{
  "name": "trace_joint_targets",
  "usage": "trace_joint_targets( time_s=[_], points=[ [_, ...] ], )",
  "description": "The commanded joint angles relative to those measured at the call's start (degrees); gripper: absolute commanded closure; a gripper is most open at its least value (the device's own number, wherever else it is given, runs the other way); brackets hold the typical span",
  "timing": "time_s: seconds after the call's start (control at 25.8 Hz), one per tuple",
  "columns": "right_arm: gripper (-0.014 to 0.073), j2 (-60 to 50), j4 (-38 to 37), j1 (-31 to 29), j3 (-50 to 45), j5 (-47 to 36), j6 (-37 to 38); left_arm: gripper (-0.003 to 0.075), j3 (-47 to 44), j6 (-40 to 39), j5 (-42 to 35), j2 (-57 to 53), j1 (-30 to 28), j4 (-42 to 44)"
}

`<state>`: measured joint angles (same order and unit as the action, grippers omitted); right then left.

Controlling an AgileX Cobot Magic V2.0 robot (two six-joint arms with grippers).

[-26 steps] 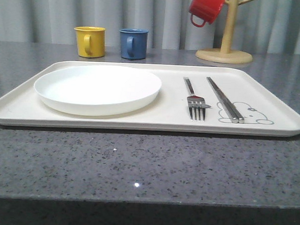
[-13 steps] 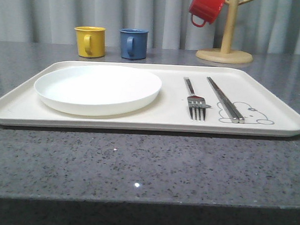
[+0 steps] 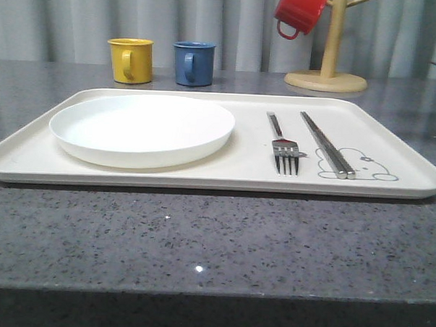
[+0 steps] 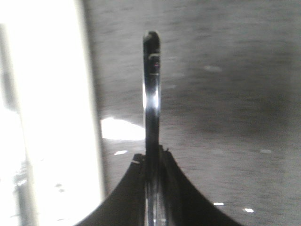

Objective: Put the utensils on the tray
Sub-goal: 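Grasp the silver spoon on the table with the right gripper, then lower the spoon onto the tray beside the chopsticks and release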

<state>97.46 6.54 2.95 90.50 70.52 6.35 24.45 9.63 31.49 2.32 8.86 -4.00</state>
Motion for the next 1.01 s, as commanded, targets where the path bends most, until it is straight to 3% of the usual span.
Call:
trace_joint_targets(
  time_s=[0.0,0.12,0.31,0.97],
  points=[
    [0.0650,-2.70,0.89,6.10,1.69,2.58,2.15,0.0738,1.43,-0.47,-4.32,0.80,0.00,-0.65],
    [0.0650,-2.59,0.89,10.16,1.69,-1.88,4.91,0.0738,1.43,-0.47,-4.32,0.80,0.00,-0.65],
    [0.0650,-1.10,0.60,10.64,1.74,-5.77,8.52,0.0738,1.43,-0.47,-4.32,0.80,0.00,-0.65],
    [0.0643,6.83,-2.71,10.64,1.74,-7.10,9.55,0.0738,1.43,-0.47,-4.32,0.80,0.00,-0.65]
  ],
)
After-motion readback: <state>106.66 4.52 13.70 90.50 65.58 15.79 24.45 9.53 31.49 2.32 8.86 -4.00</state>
